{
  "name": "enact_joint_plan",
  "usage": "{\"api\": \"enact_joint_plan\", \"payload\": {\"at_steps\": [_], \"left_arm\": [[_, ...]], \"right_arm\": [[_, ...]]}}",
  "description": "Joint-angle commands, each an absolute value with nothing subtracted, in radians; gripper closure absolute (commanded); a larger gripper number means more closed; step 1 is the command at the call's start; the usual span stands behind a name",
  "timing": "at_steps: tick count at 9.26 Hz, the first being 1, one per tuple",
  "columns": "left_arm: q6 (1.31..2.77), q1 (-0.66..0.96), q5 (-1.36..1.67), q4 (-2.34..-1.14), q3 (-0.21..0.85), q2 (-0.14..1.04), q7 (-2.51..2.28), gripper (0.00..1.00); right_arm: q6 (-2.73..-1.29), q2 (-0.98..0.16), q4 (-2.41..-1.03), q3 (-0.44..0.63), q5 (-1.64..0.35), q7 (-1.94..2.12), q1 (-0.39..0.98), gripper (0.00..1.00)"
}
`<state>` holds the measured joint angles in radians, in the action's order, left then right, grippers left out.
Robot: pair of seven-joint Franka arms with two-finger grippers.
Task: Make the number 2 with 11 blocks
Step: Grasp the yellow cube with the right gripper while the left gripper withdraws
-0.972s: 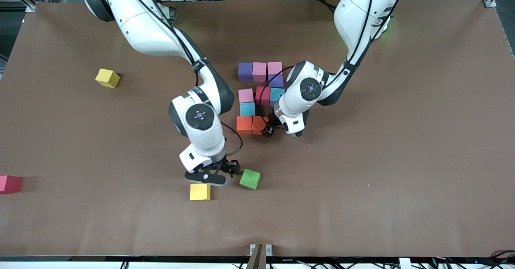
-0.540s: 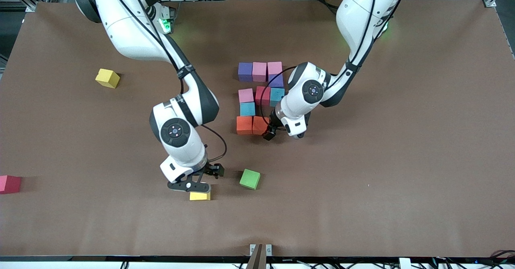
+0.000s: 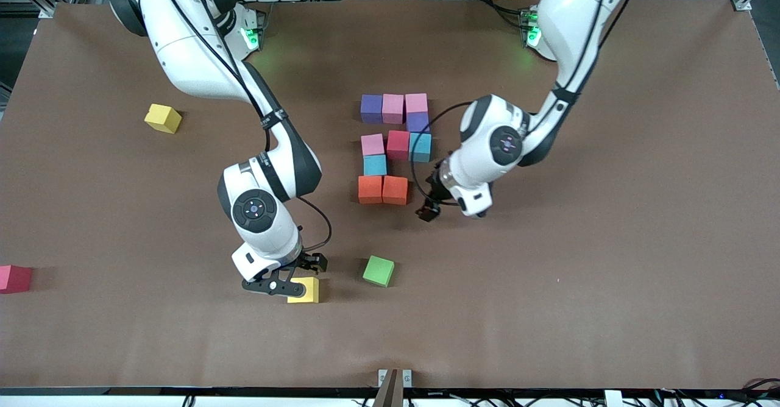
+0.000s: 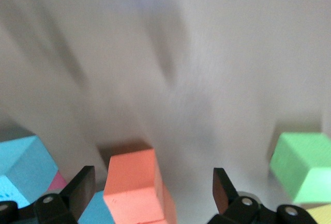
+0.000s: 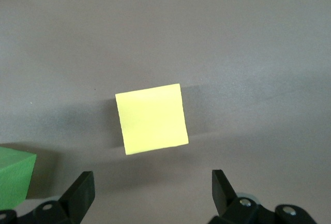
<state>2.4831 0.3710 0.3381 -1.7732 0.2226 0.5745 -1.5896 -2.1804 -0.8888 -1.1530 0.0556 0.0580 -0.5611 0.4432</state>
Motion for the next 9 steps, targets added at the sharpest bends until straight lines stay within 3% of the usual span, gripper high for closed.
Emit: {"api": "enact_joint_plan", "payload": {"at_steps": [1,3,9], "left_arm": [[2.380,0.298,0.274,-1.746,0.155,0.546,-1.574,0.00],[2.310,0.230,0.192,-1.691,0.109,0.546,-1.571,0.00],[2.203,0.043,-0.012,-1.592,0.107,0.545,-1.549,0.00]], "right_arm": [[-2.306,-0.891,-1.195,0.066,0.038,-0.548,0.433,0.00],[-2.367,-0.900,-1.204,0.098,0.047,-0.539,0.433,0.00],[-2.540,-0.925,-1.267,0.118,0.055,-0.569,0.443,0.00]]}}
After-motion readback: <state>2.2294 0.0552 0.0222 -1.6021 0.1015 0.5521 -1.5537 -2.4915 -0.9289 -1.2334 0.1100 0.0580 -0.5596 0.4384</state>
